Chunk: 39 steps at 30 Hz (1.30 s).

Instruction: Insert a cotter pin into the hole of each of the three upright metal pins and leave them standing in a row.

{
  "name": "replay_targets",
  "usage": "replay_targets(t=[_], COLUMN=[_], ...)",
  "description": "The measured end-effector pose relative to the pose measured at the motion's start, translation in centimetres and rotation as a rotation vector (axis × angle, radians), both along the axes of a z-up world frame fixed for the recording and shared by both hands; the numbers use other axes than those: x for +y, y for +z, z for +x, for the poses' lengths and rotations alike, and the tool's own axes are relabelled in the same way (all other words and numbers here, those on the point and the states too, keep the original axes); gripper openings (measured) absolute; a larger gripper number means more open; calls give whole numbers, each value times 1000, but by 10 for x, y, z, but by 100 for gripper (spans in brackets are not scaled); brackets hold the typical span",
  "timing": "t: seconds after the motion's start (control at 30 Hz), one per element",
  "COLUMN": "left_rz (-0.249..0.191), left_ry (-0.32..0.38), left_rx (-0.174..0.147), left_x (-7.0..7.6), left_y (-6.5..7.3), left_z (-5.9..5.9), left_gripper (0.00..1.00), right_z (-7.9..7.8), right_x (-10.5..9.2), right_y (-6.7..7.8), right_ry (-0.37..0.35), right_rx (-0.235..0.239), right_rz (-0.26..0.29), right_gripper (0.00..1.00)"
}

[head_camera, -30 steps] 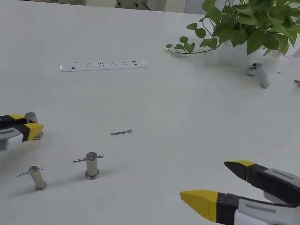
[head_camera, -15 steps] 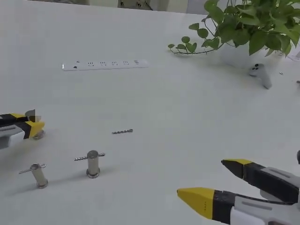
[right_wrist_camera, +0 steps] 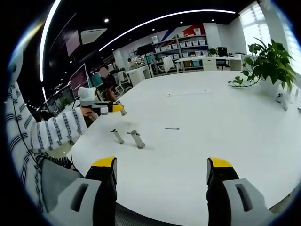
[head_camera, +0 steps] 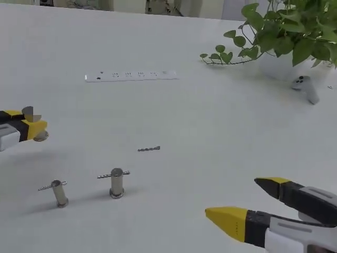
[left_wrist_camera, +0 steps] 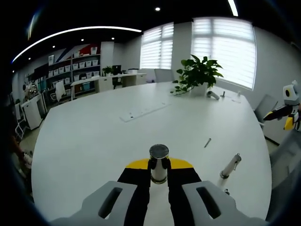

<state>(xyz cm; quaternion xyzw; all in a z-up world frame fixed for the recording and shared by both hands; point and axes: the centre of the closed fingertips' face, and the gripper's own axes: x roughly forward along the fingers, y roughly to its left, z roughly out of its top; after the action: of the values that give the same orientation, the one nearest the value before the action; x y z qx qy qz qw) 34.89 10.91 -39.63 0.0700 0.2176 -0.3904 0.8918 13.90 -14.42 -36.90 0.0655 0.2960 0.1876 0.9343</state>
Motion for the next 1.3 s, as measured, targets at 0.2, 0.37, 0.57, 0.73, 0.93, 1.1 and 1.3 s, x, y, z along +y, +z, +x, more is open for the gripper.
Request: replay_targets(t=[0.2,0.37,0.57,0.73,0.93,1.1,1.3], left_rz=[0,16,16,1,-9,-15,-12], left_ry=[-21,-57,-73,-99,-167,-213,-258], left_rx=[-4,-25,-40,-44,-41,-32,-7], left_x=[1,-3,-10,-19,-39,-51,-64], left_y=[14,26,37,43,48,48,41], left_z=[-22,-41,-60,-76,-104,-122,-141], left_gripper=[9,9,9,9,9,9,9], right_z=[2,3,2,1,2,2,1], right_x=[1,0,-2,-2,0,5,9], right_y=[2,2,2,3,3,5,4], right_ry=[2,-1,-9,-9,-4,4,7], right_rx=[-15,-24,-30,-35,-34,-38,-35], right_rz=[5,14,11,13,4,-2,-6], right_gripper=[76,76,76,76,76,76,76])
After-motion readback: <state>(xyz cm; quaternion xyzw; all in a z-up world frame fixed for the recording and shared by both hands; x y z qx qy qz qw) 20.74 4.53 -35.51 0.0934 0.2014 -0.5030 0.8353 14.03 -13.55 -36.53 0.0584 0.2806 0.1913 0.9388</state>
